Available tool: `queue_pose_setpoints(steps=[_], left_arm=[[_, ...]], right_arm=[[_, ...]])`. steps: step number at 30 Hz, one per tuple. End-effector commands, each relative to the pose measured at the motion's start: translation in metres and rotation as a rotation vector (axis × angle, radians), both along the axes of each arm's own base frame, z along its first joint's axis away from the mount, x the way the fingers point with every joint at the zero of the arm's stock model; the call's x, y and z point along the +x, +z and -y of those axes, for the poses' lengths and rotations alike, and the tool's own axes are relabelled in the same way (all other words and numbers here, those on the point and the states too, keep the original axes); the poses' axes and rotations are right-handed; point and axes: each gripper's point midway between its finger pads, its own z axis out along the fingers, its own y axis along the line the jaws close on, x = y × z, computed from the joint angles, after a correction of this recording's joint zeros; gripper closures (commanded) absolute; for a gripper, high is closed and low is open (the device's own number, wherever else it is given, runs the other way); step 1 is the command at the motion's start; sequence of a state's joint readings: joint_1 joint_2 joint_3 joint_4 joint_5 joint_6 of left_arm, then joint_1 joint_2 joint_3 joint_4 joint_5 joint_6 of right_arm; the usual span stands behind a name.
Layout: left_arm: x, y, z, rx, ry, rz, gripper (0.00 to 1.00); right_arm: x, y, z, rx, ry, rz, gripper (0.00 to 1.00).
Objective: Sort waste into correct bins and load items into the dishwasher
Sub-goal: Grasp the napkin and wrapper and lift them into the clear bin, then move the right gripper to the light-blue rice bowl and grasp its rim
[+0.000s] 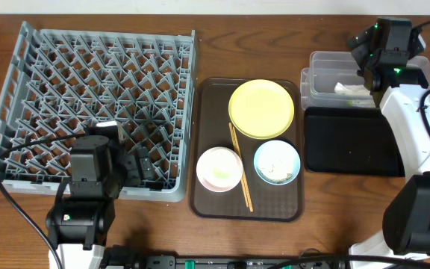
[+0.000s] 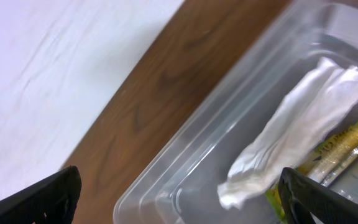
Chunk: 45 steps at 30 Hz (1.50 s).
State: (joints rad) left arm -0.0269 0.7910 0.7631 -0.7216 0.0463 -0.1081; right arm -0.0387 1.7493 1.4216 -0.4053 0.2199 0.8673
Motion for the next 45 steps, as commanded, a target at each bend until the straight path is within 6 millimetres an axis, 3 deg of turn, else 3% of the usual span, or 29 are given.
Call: queue_pose_setpoints(steps=[1,4,13,15,19,25,32,37,45], left_arm=[[0.003,0.01,0.0,-0.008,0.008,0.025,0.01],[0.003,0.01,0.0,-0.008,0.008,0.025,0.01],[0.003,0.01,0.0,-0.008,0.008,0.025,0.01],[0.003,0.01,0.0,-0.008,0.008,0.025,0.01],[0.003,0.01,0.0,-0.008,0.008,0.025,0.01],[0.002,0.01,0.0,-0.008,0.008,0.022,0.01],[-0.001,0.007,0.0,-0.007,0.008,0.006,0.01],[-0.002,0.006,0.0,-0.007,0.008,-0.001,0.01],[-0.002,0.005,0.0,-0.007,0.008,-0.004,0.01]], right_arm=[[0.0,0.017,-0.031,-0.1,0.277,-0.005,0.01],[-0.015,0.018,-0.077,-0.163,0.593,-0.043,0.01],[-0.106,-0.023,-0.164,-0.179,1.03,-0.348,0.01],[-0.129,-0.034,-0.179,-0.2,1.12,-0.428,0.08],[-0.16,-0.052,-0.197,-0.226,1.194,-0.536,0.18],[-0.187,-0.081,-0.224,-0.184,1.202,-0.589,0.32],[-0.216,-0.12,-0.246,-0.125,1.162,-0.629,0.35],[-0.225,-0.136,-0.244,-0.168,1.059,-0.655,0.39],[-0.236,-0.151,-0.249,-0.185,1.019,-0.655,0.57]])
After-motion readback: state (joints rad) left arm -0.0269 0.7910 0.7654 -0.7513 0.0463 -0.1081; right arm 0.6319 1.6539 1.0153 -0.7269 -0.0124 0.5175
